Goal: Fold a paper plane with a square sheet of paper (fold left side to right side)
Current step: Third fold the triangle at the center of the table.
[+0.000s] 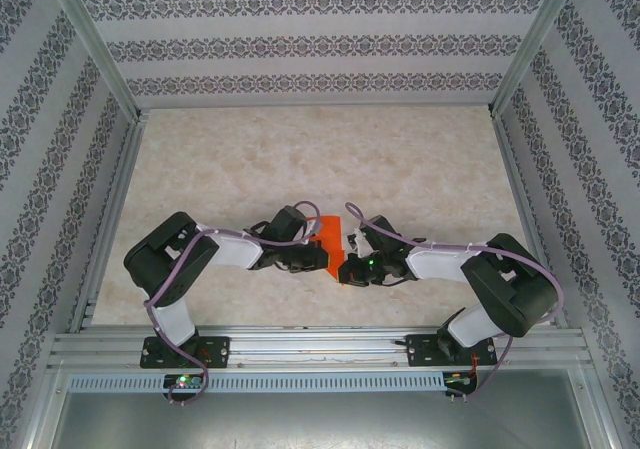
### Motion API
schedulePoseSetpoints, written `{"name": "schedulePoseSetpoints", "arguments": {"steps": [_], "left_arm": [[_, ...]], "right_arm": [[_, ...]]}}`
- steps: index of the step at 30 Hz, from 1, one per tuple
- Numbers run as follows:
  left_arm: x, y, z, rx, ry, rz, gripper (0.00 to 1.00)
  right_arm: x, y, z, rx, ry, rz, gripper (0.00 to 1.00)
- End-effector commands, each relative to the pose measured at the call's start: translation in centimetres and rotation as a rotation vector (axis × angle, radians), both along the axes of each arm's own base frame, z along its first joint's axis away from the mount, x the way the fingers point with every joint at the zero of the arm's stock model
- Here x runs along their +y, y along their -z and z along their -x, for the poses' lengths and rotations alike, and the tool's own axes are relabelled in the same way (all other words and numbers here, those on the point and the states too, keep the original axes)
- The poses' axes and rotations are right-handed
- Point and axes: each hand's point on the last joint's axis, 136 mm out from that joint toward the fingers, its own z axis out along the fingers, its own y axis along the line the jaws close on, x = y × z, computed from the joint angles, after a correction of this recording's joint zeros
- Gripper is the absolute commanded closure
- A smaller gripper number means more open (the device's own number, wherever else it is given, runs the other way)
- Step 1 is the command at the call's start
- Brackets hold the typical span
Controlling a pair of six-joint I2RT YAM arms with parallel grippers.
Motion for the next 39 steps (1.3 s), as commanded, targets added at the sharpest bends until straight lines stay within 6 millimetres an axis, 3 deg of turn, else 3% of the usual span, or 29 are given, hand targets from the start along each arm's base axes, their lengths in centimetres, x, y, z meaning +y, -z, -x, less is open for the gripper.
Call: {"name": "schedulePoseSetpoints", "arguments": {"steps": [1,8,13,17,21,24,28,34,39], "left_arm": [[4.7,2.7,-0.9,0.032,-0.094,-0.144,1.0],[8.0,3.1,-2.5,0.018,-0.14,-0.191,1.0],[9.1,3.0,-3.6,0.01,-0.168,-0.179,1.0],[9.1,1.2,-4.2,-0.034,-0.162,-0.163,1.0],[9.2,-2.0,-4.4,-0.106,-0.154,-0.149,1.0],[8.6,-4.7,-3.9,-0.156,-0.131,-0.109,1.0],[6.5,-6.3,-2.5,-0.174,-0.074,-0.046,1.0],[1.8,-5.5,-1.0,-0.144,0.035,0.014,1.0],[-0.8,-4.6,-1.5,-0.135,0.067,0.033,1.0]], "right_arm": [[-5.7,5.3,3.6,0.135,0.037,0.298,1.0],[-5.7,5.2,3.5,0.137,0.036,0.299,1.0],[-5.4,5.0,3.4,0.135,0.036,0.291,1.0],[-5.1,4.8,3.2,0.128,0.037,0.278,1.0],[-4.8,4.4,2.9,0.117,0.041,0.26,1.0],[-4.6,4.2,2.5,0.107,0.048,0.253,1.0],[-4.5,4.3,2.4,0.107,0.051,0.256,1.0],[-4.6,4.5,2.4,0.113,0.053,0.263,1.0],[-4.6,4.5,2.4,0.114,0.055,0.265,1.0]]}}
